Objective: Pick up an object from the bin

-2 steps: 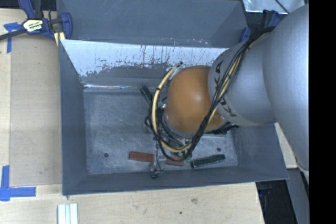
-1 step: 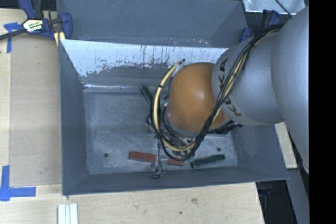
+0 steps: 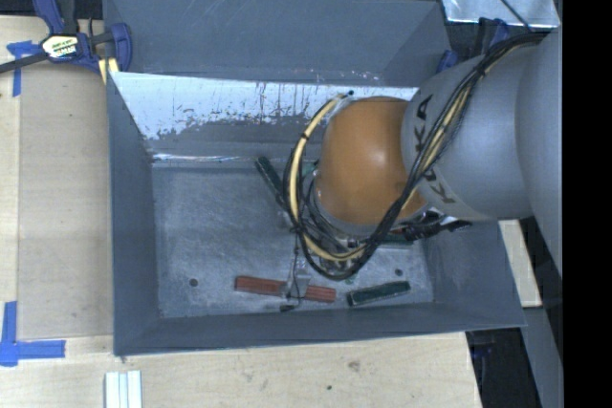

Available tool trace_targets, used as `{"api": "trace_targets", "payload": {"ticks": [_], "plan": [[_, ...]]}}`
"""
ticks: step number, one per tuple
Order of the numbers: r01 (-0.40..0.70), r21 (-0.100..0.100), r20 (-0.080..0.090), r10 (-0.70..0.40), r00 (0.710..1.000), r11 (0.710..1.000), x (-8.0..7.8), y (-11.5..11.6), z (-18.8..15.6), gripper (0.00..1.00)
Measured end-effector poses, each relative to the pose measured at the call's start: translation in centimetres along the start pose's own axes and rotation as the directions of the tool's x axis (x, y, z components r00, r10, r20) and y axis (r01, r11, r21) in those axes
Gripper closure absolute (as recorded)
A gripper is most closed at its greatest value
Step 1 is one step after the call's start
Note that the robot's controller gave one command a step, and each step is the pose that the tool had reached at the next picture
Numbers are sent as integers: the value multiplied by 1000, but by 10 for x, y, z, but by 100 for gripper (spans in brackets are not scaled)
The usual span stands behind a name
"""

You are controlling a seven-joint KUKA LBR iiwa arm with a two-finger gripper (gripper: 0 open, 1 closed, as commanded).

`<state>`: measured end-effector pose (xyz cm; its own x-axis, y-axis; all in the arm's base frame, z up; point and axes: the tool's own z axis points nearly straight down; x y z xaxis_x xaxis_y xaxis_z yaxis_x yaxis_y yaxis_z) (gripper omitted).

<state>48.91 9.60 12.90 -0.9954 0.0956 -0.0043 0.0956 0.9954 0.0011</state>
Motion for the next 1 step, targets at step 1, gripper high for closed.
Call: {"api": "trace_targets", "payload": {"ticks": [1], "plan": [[-30, 2, -7, 30, 1000, 1000, 4, 4, 62, 0]]}}
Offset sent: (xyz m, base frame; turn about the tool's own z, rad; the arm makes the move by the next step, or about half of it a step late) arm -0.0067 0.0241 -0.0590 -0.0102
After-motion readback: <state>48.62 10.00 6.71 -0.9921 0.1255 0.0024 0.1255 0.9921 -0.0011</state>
